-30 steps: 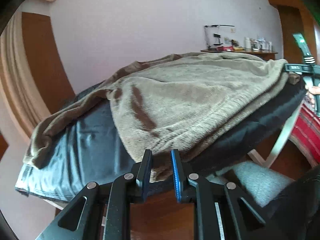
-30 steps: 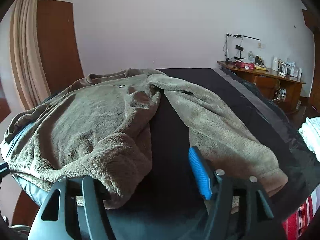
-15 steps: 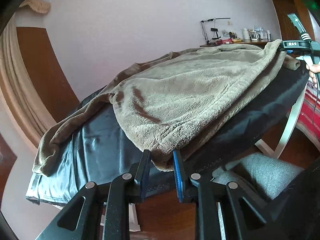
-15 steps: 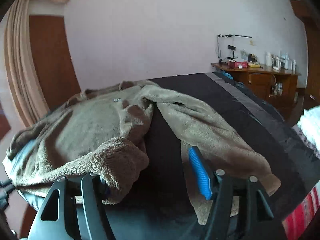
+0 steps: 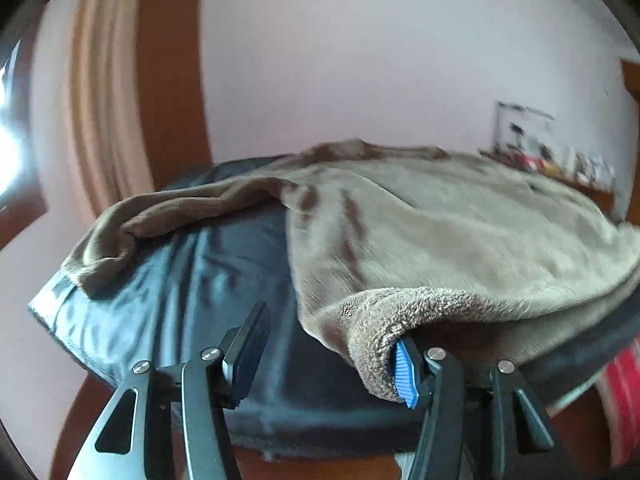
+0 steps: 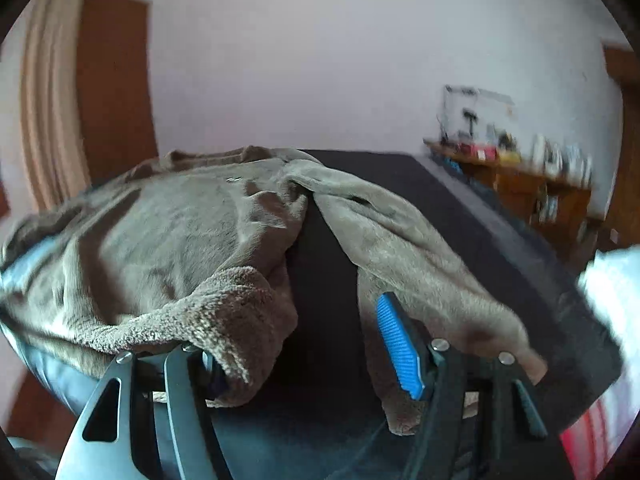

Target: Fold clothes

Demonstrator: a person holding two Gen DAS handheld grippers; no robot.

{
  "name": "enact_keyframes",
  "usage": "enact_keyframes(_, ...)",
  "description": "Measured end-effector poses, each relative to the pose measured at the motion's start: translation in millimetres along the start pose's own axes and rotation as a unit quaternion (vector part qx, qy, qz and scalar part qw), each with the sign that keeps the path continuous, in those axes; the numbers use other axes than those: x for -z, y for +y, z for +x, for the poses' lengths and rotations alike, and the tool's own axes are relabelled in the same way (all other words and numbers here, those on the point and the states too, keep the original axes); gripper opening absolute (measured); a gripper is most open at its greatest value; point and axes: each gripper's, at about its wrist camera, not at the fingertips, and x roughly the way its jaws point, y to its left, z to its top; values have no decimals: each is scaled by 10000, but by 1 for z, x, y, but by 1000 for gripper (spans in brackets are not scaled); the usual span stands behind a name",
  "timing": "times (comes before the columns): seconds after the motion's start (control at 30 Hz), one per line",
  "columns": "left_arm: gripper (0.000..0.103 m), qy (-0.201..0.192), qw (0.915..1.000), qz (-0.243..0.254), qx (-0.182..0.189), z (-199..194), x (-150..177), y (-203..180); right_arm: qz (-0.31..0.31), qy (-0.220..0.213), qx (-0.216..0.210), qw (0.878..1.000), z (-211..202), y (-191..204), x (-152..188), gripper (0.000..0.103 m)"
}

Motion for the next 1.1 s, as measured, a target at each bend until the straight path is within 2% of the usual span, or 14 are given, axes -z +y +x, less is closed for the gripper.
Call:
enact_keyframes(0.07,57,-155,9997,-185,-75,-5,-7,13,-323,-36,-6,9995,-4,9,1,48)
enact_keyframes(0.17,58,-472,9982,-361,-87,-23,-17,30,-519,-31,-213,9984,-10,18,1,35)
enact_keyframes(0.27,58,-766,9967,-187,-166,-51,-28,40,-685,-105,-378,9969,-21,30,-4,28)
enact_keyframes(0.37,59,-977,9949,10,-233,-78,-37,54,-866,-234,-557,9944,-43,42,-12,25)
enact_keyframes(0.43,60,-991,9950,45,-109,-97,-37,68,-968,-280,-663,9927,-62,47,-15,25)
enact_keyframes(0.5,63,-935,9956,52,-21,-106,-34,78,-1068,-267,-771,9909,-79,53,-14,25)
enact_keyframes(0.6,64,-654,9975,217,134,-103,-20,84,-1292,64,-887,9876,-89,63,1,25)
enact_keyframes(0.7,64,-132,9979,554,313,-80,-2,78,-1356,448,-925,9854,-84,66,19,25)
enact_keyframes(0.83,64,675,9881,1175,730,-53,25,66,-1177,890,-1158,9823,-76,60,35,26)
enact_keyframes(0.9,64,892,9801,1572,818,-48,37,58,-1255,1088,-1322,9772,-74,62,42,33)
enact_keyframes(0.97,64,1006,9711,1974,887,-47,49,51,-1418,1246,-1469,9710,-73,65,48,68)
enact_keyframes(1.0,64,1069,9663,2143,943,-47,54,50,-1555,1258,-1522,9679,-73,67,50,75)
enact_keyframes(1.03,64,1110,9629,2273,940,-47,58,50,-1695,1241,-1571,9650,-76,68,51,82)
enact_keyframes(1.1,64,1191,9575,2456,931,-47,64,53,-1772,1203,-1617,9633,-83,63,52,82)
